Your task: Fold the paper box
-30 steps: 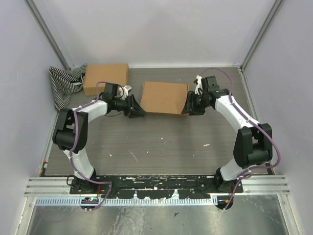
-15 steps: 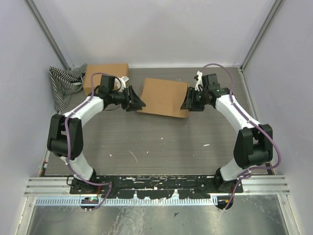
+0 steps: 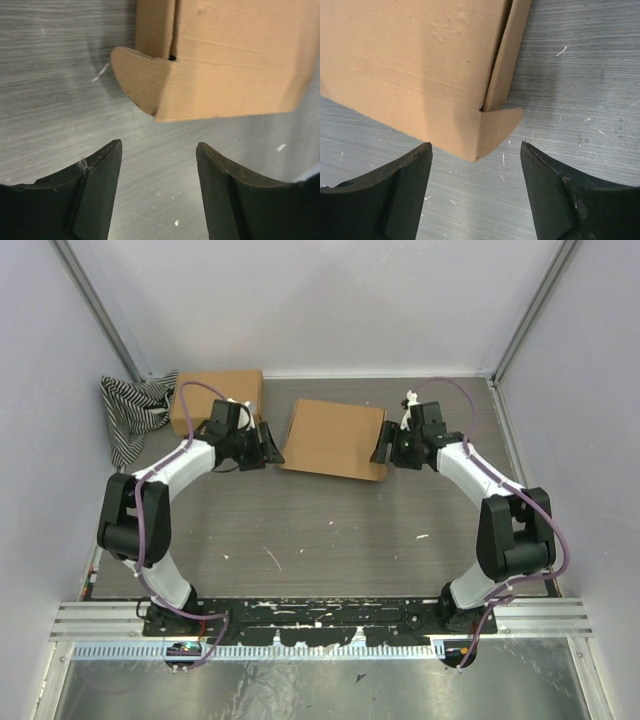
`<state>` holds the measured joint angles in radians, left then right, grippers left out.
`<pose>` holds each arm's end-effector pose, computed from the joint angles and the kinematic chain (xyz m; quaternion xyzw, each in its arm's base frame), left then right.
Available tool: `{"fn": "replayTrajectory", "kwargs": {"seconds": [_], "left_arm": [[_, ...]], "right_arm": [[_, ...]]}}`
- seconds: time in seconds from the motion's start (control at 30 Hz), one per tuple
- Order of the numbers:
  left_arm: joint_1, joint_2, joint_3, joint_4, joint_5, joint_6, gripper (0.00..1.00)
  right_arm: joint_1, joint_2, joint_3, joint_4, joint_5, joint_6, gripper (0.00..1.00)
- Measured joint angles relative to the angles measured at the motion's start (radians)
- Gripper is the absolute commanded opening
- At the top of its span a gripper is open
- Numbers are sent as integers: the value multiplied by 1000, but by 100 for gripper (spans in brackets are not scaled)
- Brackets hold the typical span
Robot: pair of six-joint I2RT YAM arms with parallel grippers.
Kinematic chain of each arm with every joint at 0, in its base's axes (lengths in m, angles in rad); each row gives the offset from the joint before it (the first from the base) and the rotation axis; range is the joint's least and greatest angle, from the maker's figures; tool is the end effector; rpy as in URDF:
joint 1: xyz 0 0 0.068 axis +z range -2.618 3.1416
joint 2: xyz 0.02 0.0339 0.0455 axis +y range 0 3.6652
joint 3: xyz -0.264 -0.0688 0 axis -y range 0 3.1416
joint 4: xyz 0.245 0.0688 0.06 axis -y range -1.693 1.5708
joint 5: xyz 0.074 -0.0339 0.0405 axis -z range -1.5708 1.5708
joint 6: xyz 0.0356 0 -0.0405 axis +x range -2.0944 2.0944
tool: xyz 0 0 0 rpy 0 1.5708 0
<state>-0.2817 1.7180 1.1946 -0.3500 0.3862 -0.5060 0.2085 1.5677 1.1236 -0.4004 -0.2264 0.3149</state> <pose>0.3513 -0.1156 0.2222 -0.0381 0.9239 -0.2952 0.2404 0.3294 0.0779 0.2452 0.0093 0.9296 0.1933 0.3136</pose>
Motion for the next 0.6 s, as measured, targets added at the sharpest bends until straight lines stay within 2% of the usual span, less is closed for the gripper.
{"fn": "replayTrajectory", "kwargs": {"seconds": [0.1,0.27,0.6], "left_arm": [[-14,3,-55,79,-53,18,73],[-21,35,-82,204,-78,44,73],[-40,78,-78,241,-62,76,70]], "right_arm": [[2,37,-35,54,1,7,77],[26,105,-39,120,13,8,76],[116,137,-39,122,76,5,74]]}}
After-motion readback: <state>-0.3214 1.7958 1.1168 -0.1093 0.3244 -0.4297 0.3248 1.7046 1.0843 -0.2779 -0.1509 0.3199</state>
